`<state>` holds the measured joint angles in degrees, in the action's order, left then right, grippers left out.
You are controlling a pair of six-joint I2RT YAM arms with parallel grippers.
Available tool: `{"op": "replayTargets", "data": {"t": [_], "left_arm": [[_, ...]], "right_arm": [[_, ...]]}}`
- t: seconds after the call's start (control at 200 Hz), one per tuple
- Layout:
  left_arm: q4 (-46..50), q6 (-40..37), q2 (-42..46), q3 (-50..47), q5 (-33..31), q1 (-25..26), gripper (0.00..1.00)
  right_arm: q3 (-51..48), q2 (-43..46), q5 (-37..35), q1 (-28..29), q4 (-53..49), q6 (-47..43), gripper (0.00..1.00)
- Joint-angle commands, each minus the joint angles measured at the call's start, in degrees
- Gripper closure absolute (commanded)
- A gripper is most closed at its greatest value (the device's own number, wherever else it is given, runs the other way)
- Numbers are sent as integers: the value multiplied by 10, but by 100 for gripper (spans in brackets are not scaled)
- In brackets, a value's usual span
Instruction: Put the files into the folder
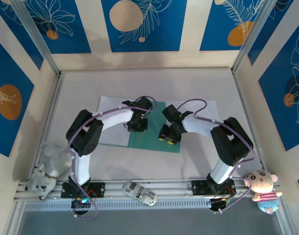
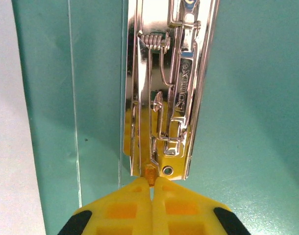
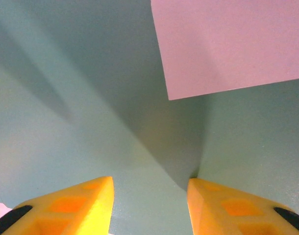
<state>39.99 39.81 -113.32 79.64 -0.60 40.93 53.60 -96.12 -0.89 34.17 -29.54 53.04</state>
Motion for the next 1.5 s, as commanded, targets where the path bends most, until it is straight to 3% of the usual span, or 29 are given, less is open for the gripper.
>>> {"op": "replayTargets", "data": {"t": [0.0,0.615,0.685,0.75,0.96,1.125,1.49], "left_arm": [[-29,10,-6,-7,66,5,95],[97,-43,12,92,-34,-18,94],[113,-53,11,110,-45,-22,90],[121,-60,12,123,-51,-28,80],[171,-88,18,184,-98,-38,79],[163,-92,37,175,-77,-40,80],[89,-98,53,39,-13,-40,84]], "right_arm": [[3,-20,9,5,-4,-2,55],[5,-19,11,5,-8,-7,55],[5,-18,11,4,-9,-9,55],[4,-17,11,5,-10,-10,55],[6,-15,7,7,-15,-13,55],[11,-18,4,11,-21,-16,55],[14,-22,2,12,-24,-19,55]]}}
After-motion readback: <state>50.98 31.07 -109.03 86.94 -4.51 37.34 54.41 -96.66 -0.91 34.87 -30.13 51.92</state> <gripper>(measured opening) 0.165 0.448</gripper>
